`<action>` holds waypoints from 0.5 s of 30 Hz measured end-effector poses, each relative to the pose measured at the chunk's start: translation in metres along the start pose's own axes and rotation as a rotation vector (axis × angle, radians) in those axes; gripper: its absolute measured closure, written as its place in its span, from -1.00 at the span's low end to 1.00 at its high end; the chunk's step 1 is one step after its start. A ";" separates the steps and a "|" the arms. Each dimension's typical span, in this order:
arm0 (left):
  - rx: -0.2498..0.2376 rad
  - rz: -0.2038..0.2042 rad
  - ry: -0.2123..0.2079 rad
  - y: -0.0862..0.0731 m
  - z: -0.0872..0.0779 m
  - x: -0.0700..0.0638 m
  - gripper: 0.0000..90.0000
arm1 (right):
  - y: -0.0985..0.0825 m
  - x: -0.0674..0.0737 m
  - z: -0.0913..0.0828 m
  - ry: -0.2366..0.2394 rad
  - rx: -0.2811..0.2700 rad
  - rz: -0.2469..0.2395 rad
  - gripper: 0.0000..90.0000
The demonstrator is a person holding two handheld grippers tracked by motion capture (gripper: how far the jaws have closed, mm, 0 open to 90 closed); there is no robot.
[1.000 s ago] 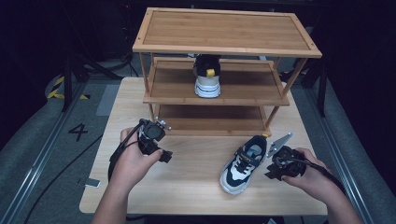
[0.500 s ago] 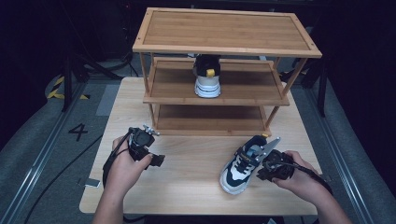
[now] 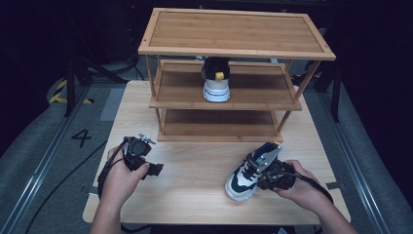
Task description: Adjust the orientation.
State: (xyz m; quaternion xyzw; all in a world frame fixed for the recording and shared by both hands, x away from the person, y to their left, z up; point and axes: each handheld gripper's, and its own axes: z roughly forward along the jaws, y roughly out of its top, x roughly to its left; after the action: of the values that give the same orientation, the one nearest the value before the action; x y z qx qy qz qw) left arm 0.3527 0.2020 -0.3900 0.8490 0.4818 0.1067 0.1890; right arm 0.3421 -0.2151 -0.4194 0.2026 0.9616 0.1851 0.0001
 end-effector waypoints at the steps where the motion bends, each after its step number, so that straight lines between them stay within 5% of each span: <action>1: 0.001 -0.003 0.004 -0.002 0.000 0.001 -0.60 | 0.003 0.001 0.002 -0.006 -0.011 -0.007 1.00; 12: -0.025 -0.022 -0.008 -0.011 -0.007 0.003 -0.59 | 0.029 0.011 0.023 -0.118 -0.104 -0.005 0.98; 15: -0.021 -0.028 -0.007 -0.011 -0.007 0.003 -0.59 | 0.033 0.014 0.025 -0.119 -0.100 -0.007 0.85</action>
State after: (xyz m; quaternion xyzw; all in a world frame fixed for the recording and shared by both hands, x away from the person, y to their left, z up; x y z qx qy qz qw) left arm 0.3430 0.2118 -0.3885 0.8405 0.4920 0.1059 0.2009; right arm 0.3440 -0.1730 -0.4304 0.2097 0.9501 0.2206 0.0681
